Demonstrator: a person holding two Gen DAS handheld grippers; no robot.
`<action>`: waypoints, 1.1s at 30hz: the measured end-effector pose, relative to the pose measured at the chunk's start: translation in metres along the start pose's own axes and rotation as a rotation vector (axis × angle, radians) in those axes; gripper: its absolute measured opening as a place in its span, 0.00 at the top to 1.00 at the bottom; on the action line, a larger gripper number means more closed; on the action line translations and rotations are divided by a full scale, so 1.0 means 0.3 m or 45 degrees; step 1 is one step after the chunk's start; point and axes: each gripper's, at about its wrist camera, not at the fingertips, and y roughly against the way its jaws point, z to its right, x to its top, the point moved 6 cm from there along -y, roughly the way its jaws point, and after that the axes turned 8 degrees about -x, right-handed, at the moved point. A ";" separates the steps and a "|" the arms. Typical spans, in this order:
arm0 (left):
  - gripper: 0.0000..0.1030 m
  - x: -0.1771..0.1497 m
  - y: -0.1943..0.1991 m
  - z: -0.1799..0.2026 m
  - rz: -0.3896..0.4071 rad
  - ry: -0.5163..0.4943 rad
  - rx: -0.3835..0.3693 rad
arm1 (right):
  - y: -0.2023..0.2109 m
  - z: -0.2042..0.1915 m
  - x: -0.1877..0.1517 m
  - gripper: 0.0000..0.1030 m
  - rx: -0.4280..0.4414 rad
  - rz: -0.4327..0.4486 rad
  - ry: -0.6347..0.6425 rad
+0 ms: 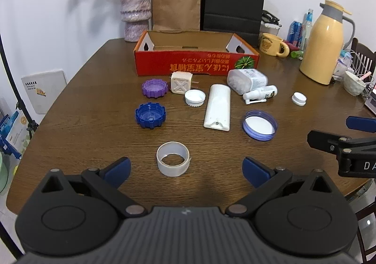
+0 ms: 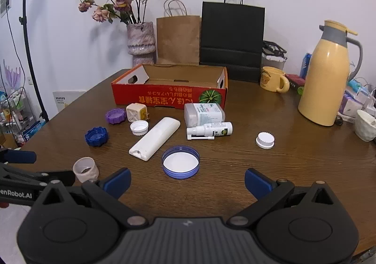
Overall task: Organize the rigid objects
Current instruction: 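Grasp the clear tape ring with the left gripper while the right gripper grasps the blue-rimmed white lid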
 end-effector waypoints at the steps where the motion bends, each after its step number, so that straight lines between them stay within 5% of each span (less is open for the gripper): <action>1: 0.00 0.001 -0.011 -0.004 -0.007 0.003 0.003 | -0.012 0.000 0.001 0.00 0.004 -0.007 -0.001; 25: 0.01 -0.015 -0.249 -0.098 -0.150 0.058 0.053 | -0.298 -0.044 -0.005 0.00 0.015 -0.117 0.053; 33: 0.31 -0.015 -0.284 -0.099 -0.170 0.042 0.051 | -0.359 -0.045 -0.007 0.00 0.015 -0.137 0.057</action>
